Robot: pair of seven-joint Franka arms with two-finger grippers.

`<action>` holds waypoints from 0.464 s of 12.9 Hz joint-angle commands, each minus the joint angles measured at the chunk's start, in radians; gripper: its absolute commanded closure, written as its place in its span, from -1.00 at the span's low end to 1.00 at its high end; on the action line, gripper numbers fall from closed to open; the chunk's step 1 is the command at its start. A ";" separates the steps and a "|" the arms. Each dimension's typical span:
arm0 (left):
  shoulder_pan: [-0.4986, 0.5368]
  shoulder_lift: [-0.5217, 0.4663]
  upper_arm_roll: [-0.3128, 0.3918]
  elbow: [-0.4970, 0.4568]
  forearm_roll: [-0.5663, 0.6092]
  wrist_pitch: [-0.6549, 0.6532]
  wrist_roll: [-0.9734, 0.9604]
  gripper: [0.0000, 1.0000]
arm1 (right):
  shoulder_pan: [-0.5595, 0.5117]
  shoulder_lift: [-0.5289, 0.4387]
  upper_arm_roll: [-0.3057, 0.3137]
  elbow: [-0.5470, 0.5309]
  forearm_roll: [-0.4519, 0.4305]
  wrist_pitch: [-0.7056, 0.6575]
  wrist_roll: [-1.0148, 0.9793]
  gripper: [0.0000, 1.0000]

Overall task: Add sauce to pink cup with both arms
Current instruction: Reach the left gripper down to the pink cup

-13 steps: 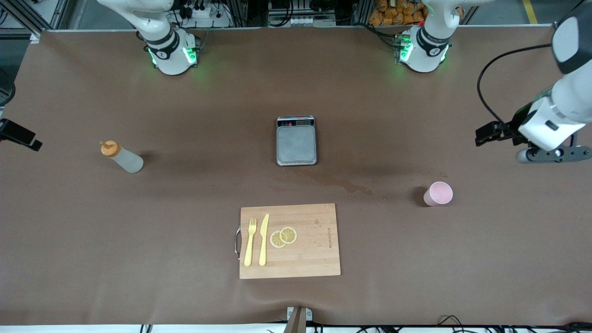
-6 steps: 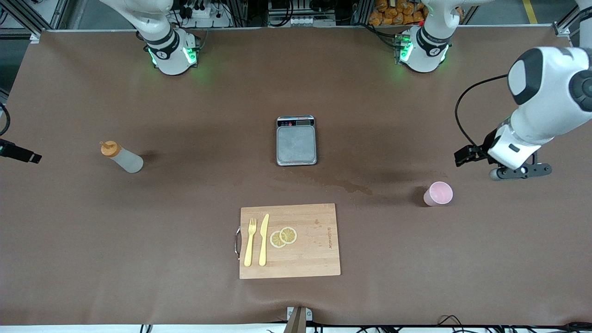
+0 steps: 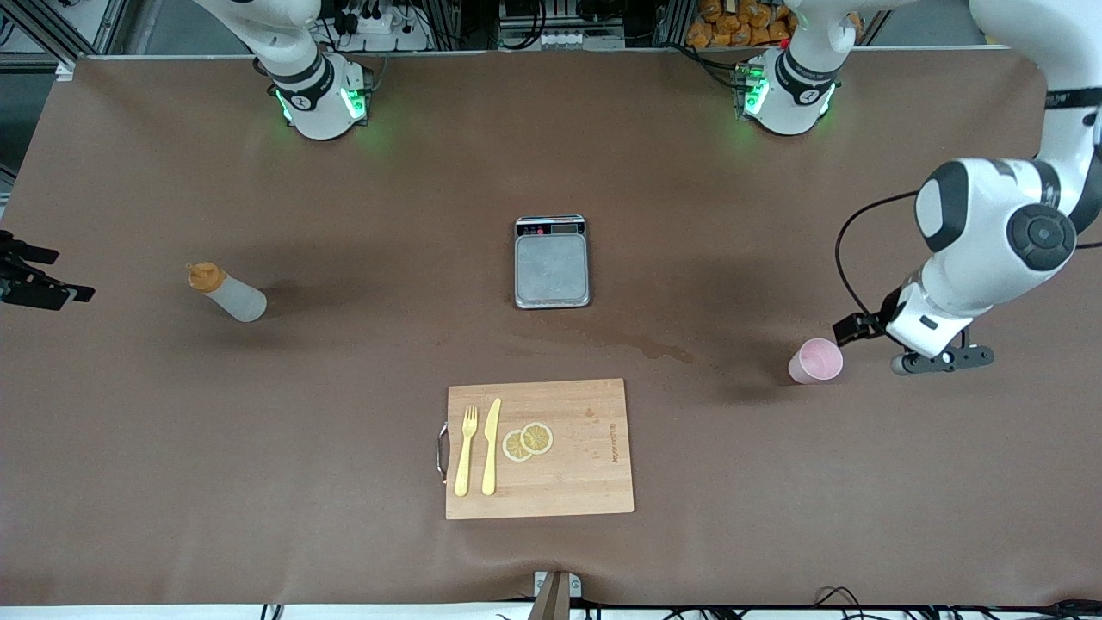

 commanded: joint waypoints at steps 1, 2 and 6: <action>0.026 0.068 -0.005 0.014 0.026 0.074 -0.003 -1.00 | -0.081 0.071 0.016 0.018 0.088 -0.031 0.031 -1.00; 0.025 0.081 -0.005 0.018 0.026 0.081 -0.003 -1.00 | -0.101 0.100 0.016 0.018 0.129 -0.056 0.034 -1.00; 0.020 0.143 -0.005 0.028 0.026 0.114 -0.004 -1.00 | -0.187 0.227 0.016 0.016 0.264 -0.091 0.081 -1.00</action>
